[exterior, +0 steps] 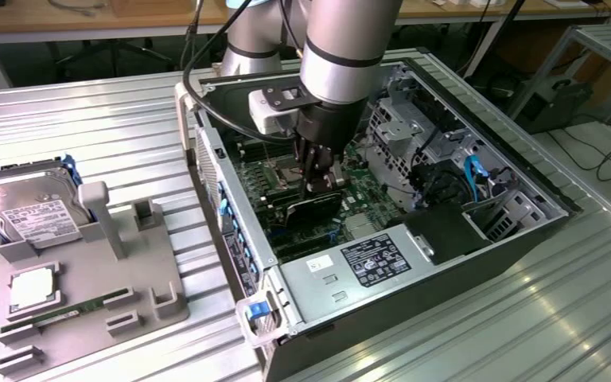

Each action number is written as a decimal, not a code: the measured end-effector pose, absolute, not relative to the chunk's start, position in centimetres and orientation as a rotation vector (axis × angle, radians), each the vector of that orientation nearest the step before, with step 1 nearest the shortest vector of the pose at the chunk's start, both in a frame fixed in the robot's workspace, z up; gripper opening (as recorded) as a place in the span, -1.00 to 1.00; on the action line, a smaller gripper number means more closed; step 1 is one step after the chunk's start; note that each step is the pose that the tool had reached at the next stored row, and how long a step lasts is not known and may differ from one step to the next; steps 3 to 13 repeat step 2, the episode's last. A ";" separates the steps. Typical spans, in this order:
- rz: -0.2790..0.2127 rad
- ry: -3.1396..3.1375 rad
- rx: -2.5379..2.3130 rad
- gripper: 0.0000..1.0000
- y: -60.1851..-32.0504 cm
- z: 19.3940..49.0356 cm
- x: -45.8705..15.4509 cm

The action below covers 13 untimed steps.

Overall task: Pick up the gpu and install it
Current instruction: 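Insert the gpu into the slot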

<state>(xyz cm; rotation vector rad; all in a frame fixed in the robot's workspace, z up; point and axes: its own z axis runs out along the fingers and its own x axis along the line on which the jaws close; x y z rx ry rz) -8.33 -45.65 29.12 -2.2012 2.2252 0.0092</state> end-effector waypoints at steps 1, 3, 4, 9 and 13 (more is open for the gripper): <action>0.009 2.225 -2.201 -0.79 -45.6 29.1 -8.3; 0.009 2.225 -2.201 -0.79 -45.6 29.1 -8.3; 0.009 2.225 -2.201 -0.79 -45.6 29.1 -8.3; 0.009 2.225 -2.201 -0.79 -45.6 29.1 -8.3; 0.009 2.225 -2.201 -0.79 -45.6 29.1 -8.3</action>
